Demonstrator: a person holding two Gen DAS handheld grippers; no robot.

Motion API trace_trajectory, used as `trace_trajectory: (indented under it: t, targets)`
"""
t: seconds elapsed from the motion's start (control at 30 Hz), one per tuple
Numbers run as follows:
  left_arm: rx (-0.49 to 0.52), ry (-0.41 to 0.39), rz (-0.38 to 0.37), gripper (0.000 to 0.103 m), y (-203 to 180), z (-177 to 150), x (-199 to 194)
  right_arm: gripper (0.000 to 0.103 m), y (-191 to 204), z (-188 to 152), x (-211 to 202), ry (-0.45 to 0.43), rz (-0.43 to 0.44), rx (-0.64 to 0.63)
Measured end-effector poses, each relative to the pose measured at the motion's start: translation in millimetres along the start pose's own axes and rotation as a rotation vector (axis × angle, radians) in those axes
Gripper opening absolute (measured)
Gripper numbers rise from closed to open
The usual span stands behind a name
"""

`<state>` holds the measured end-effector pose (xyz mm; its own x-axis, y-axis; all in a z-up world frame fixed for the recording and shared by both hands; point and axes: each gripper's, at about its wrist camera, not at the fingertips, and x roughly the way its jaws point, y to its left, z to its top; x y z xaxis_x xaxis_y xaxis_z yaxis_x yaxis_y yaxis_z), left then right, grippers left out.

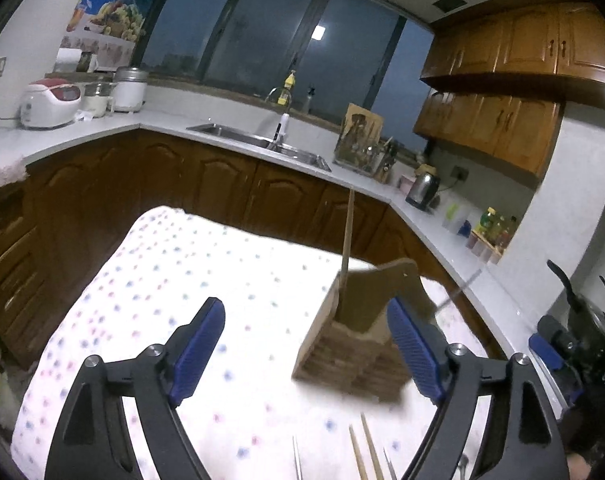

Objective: Organize utensils
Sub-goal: 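Open the left tool while the right tool opens, releasing both chopsticks into the holder, then withdraw both tools and lower them toward the remaining wooden chopsticks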

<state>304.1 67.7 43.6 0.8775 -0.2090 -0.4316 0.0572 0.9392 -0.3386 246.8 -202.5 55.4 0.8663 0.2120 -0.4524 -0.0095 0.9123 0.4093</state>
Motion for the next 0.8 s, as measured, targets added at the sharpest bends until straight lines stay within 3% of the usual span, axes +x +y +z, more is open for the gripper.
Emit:
trace_trajectory:
  t: [0.4,0.8]
  targets:
    - [-0.018,0.062,0.034,0.084,5.3,-24.1,-92.3,0.093,-13.7,-43.8,-81.5,0.05,-0.065,-0.007]
    - [0.043,0.205,0.041,0.084,-20.0,-63.2,-118.9,0.093,-27.1,-96.8,-97.7,0.153,-0.136,-0.003]
